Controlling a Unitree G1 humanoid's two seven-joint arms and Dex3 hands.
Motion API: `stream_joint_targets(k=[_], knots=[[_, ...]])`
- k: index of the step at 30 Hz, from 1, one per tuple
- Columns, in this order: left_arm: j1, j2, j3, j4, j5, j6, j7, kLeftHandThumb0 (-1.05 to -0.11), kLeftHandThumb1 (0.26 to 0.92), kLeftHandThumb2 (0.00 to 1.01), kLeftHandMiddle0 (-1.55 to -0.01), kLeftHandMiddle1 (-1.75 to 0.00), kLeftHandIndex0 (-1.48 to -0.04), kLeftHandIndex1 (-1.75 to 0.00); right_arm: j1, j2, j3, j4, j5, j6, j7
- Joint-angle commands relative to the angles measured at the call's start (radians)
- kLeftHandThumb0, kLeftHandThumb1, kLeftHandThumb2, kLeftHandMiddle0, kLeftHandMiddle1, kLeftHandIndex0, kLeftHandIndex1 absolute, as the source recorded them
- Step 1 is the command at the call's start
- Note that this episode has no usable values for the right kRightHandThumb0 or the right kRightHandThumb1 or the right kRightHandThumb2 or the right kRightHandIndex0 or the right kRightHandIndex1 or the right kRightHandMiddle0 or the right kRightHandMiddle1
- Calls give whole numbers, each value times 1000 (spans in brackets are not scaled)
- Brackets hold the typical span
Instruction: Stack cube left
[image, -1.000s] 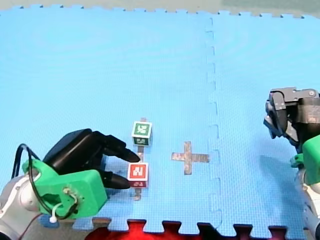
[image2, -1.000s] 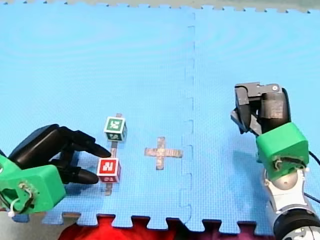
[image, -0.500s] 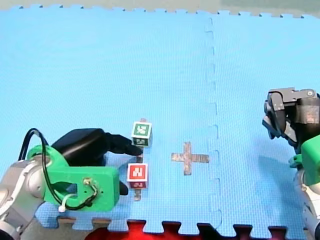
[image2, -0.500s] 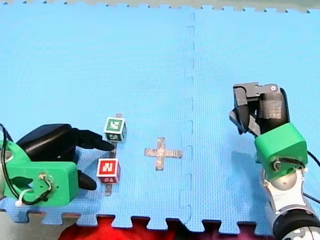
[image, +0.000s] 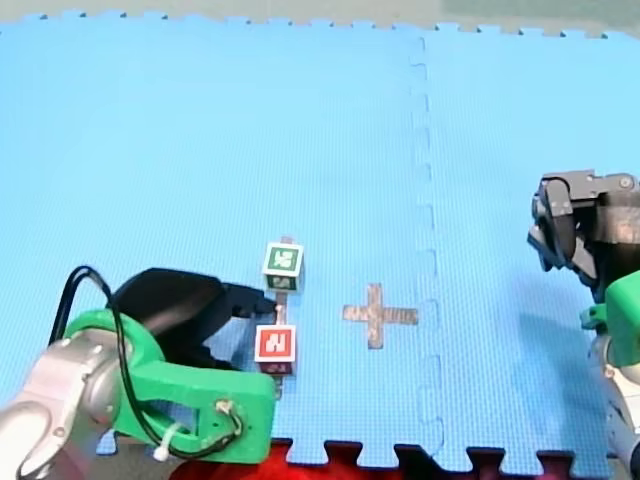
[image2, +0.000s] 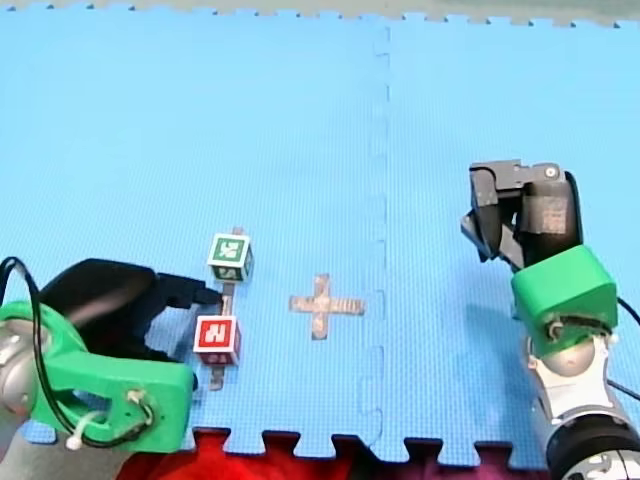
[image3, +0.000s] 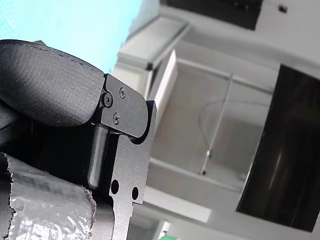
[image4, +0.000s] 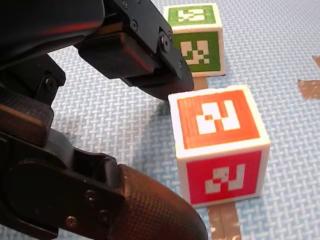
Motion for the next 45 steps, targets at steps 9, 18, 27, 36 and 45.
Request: stream_joint_targets(k=[9,18,27,36,45], knots=[[-5,-32,-26,6,28,60,105,-1048,921,81,-829,-1746,-764,-77,-2,-10,4,-7,-16,-7,-25],[-1,-68,-29,169,-1,-75,382,-1048,900,44,-891,-1746,-916,-79,-4,-11,7,-4,-21,-7,-37],[-34,-78,-17,280,-89,-203,428,-711,685,1,-907,-1746,-951,-16,-4,-11,7,-5,-21,-7,-40],[-47,-87,-2,303,-173,-220,359,-598,710,9,-863,-1746,-1050,-27,-10,-12,4,-5,-15,-7,-35],[-60,-108,13,358,-228,-257,355,-347,800,22,-836,-1746,-1196,-53,-17,-13,-1,-1,-6,-4,-23]])
